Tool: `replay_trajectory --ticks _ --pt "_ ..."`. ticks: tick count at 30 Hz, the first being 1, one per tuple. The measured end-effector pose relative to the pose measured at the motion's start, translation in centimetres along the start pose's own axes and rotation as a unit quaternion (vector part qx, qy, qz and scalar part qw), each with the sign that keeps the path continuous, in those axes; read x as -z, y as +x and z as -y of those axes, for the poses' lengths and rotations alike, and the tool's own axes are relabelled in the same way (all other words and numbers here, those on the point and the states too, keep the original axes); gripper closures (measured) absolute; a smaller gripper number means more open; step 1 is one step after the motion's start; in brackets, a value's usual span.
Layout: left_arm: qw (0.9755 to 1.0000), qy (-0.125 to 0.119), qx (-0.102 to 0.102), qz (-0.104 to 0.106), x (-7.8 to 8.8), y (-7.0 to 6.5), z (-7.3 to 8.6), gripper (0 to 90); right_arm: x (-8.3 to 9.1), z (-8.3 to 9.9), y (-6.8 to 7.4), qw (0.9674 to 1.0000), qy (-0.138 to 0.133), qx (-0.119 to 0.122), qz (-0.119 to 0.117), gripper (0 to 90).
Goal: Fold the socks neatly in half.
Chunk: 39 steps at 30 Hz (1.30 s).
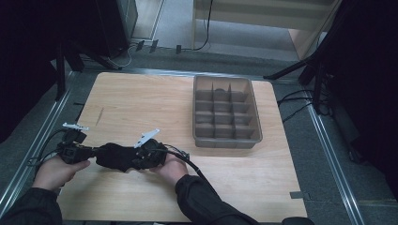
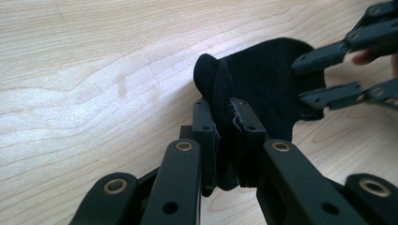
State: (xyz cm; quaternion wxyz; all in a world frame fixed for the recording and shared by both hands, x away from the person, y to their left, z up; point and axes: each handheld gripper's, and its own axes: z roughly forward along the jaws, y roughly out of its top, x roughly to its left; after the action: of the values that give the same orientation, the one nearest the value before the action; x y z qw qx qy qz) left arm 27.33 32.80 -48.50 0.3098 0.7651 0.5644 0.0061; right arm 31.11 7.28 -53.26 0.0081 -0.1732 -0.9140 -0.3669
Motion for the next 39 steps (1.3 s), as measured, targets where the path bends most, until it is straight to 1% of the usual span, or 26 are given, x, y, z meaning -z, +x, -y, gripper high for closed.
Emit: replay_trajectory --ticks 5,7,12,13,19,23,24,25,28,29,30,32,34,36,38,39 --pt "1.0000 -0.007 -0.001 0.004 0.4 -0.3 -0.2 81.1 -0.9 -0.1 0.3 1.0000 -0.007 0.002 0.002 64.4" --pt "0.9999 -0.010 0.001 0.008 0.6 -0.6 -0.3 81.1 -1.2 -0.4 0.4 0.9999 -0.010 0.004 0.003 64.2" --pt "0.9998 -0.013 -0.005 0.017 0.6 -1.4 -0.8 81.2 -2.0 -1.2 0.7 0.9999 -0.011 0.011 0.004 64.2" --pt "0.9998 -0.013 -0.006 0.016 0.6 -1.6 -0.9 81.2 -2.2 -1.3 0.8 0.9999 -0.011 0.009 0.003 64.2" --pt "0.9997 -0.004 -0.013 0.018 -0.2 -2.6 -1.4 81.0 -2.9 -1.9 1.1 0.9998 -0.018 0.008 0.002 64.1" --pt "0.9996 0.011 -0.023 0.007 -1.2 -3.1 -1.7 80.9 -3.2 -2.0 1.2 0.9997 -0.024 0.010 -0.001 63.8" --pt "0.9996 0.013 -0.024 0.006 -1.4 -3.2 -1.7 80.9 -3.2 -2.0 1.2 0.9997 -0.025 0.008 -0.003 63.3" --pt "0.9994 0.020 -0.030 0.003 -1.6 -3.2 -1.8 80.9 -3.2 -2.0 1.1 0.9997 -0.025 0.005 -0.005 62.4" --pt "0.9992 0.026 -0.031 -0.005 -1.9 -3.2 -1.8 80.9 -2.8 -2.1 1.0 0.9996 -0.023 -0.004 -0.018 59.6" --pt "0.9992 0.026 -0.029 -0.004 -2.0 -3.2 -1.7 80.9 -2.4 -2.1 1.0 0.9995 -0.023 -0.002 -0.021 59.6" --pt "0.9990 0.031 -0.031 -0.004 -2.1 -3.1 -1.7 80.9 -1.9 -2.1 1.1 0.9995 -0.025 0.002 -0.021 59.6" --pt "0.9989 0.035 -0.030 -0.004 -2.4 -3.1 -1.8 80.8 -0.7 -2.0 1.1 0.9993 -0.032 0.011 -0.015 59.7" --pt "0.9985 0.041 -0.036 -0.007 -2.8 -3.3 -1.9 80.8 0.5 -1.7 0.9 0.9990 -0.041 0.009 -0.014 59.7" --pt "0.9976 0.052 -0.044 -0.011 -3.3 -3.5 -2.0 80.6 1.4 -1.2 0.8 0.9991 -0.040 0.007 -0.011 59.7" --pt "0.9975 0.056 -0.043 -0.012 -3.8 -3.5 -2.0 80.5 2.1 -0.3 0.7 0.9990 -0.044 0.002 -0.007 60.0" --pt "0.9971 0.059 -0.046 -0.012 -4.0 -3.5 -2.1 80.5 2.4 0.1 0.7 0.9991 -0.042 -0.002 -0.006 60.1"
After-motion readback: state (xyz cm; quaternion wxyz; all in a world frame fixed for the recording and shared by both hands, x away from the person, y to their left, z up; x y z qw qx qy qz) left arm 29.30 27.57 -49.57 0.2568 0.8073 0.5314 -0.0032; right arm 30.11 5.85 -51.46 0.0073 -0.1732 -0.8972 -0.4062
